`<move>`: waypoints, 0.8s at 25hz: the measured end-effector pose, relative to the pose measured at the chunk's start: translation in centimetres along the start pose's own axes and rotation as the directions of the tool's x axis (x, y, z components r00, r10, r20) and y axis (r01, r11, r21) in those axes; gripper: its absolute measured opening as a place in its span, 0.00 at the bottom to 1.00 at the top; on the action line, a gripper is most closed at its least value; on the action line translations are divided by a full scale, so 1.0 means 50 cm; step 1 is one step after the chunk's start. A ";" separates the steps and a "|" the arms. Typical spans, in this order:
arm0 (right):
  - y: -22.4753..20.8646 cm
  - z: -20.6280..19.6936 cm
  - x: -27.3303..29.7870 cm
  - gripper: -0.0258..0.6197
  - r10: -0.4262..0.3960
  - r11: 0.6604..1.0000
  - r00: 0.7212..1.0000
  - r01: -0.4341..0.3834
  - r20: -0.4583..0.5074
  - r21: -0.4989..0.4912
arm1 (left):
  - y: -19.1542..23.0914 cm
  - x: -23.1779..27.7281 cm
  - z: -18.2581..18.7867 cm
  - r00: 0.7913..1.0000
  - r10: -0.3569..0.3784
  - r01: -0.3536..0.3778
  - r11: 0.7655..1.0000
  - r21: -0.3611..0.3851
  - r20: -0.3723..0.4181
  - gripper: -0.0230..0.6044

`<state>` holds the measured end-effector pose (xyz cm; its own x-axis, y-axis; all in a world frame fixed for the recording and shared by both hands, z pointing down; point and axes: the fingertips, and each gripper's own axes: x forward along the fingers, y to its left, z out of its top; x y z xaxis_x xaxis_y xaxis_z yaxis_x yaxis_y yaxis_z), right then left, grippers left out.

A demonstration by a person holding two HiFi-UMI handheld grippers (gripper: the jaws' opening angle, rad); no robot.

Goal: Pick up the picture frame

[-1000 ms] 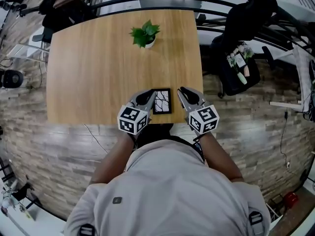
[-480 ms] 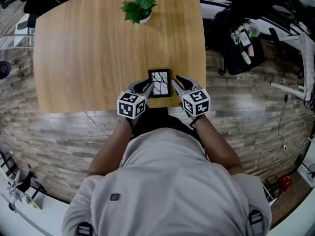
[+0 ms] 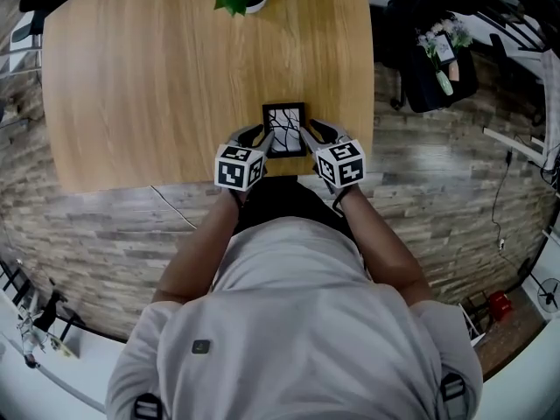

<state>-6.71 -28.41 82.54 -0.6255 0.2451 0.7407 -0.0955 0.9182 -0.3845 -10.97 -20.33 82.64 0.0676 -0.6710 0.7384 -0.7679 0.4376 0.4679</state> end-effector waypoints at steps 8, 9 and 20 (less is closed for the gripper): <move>-0.020 -0.052 0.051 0.24 -0.014 0.999 0.996 0.017 -0.085 0.041 | 0.032 0.055 -0.033 0.998 0.006 -0.010 0.999 -0.048 -0.070 0.24; -0.022 -0.056 0.057 0.24 -0.015 0.999 0.995 0.020 -0.095 0.045 | 0.035 0.058 -0.036 0.997 0.006 -0.011 0.998 -0.057 -0.077 0.24; -0.027 -0.067 0.078 0.23 -0.050 0.994 0.992 0.061 -0.120 0.088 | 0.045 0.076 -0.040 0.995 0.002 -0.009 0.998 -0.068 -0.104 0.21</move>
<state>-6.44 -27.66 87.78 -0.5226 0.2340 0.8198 -0.2011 0.9006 -0.3853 -11.19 -20.71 87.50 0.1320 -0.6044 0.7857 -0.7230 0.4835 0.4934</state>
